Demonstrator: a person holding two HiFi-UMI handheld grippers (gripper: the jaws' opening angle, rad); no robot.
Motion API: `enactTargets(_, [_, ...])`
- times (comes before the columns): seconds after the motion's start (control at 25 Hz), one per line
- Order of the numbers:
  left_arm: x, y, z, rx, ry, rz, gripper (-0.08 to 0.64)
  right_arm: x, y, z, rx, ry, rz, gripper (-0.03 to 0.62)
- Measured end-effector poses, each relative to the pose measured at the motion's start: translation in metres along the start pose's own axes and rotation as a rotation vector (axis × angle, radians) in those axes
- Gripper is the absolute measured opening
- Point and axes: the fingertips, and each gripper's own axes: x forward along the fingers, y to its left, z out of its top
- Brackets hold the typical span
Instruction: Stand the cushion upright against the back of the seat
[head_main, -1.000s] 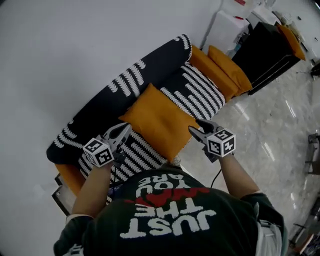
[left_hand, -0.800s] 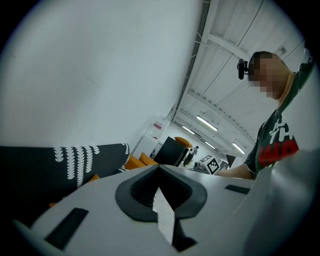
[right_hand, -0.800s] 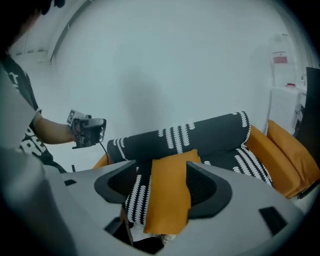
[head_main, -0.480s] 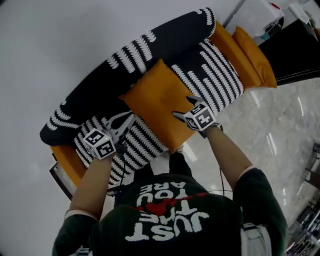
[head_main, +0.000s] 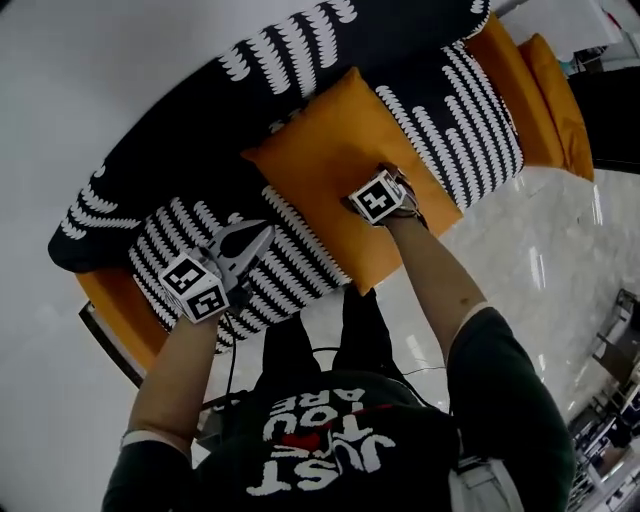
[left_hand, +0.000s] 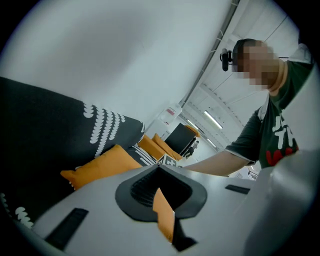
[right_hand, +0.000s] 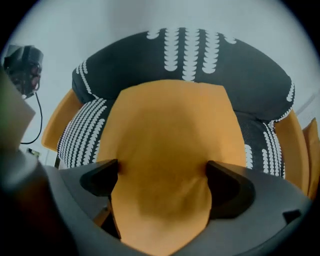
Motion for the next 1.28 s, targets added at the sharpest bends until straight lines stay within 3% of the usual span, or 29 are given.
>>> enactTargets(0.28, [-0.034, 0.028, -0.034, -0.094, -0.002, 0.034, 0.011, 0.055, -0.004, 0.001, 0.012, 0.142, 0.014, 0.541])
enactTargets(0.56, [0.021, 0.035, -0.064, -0.150, -0.001, 0.035, 0.011, 0.085, -0.054, -0.023, 0.010, 0.176, -0.003, 0.529])
enactTargets(0.64, [0.016, 0.034, -0.062, -0.152, -0.008, 0.030, 0.011, 0.083, -0.049, -0.017, 0.012, 0.166, 0.013, 0.474])
enactTargets(0.8, [0.016, 0.027, -0.057, -0.146, -0.002, 0.025, 0.011, 0.068, -0.046, -0.010, 0.015, 0.109, 0.046, 0.290])
enactTargets(0.96, [-0.005, 0.010, -0.041, -0.125, 0.000, 0.033, 0.011, 0.036, -0.017, 0.005, 0.083, 0.034, 0.144, 0.125])
enactTargets(1.08, [-0.024, -0.007, -0.022, -0.105, -0.011, 0.038, 0.011, 0.007, 0.006, 0.016, 0.166, -0.059, 0.236, 0.064])
enactTargets(1.28, [-0.009, -0.025, 0.002, -0.073, -0.032, 0.037, 0.011, -0.031, 0.003, 0.009, 0.239, -0.209, 0.324, 0.046])
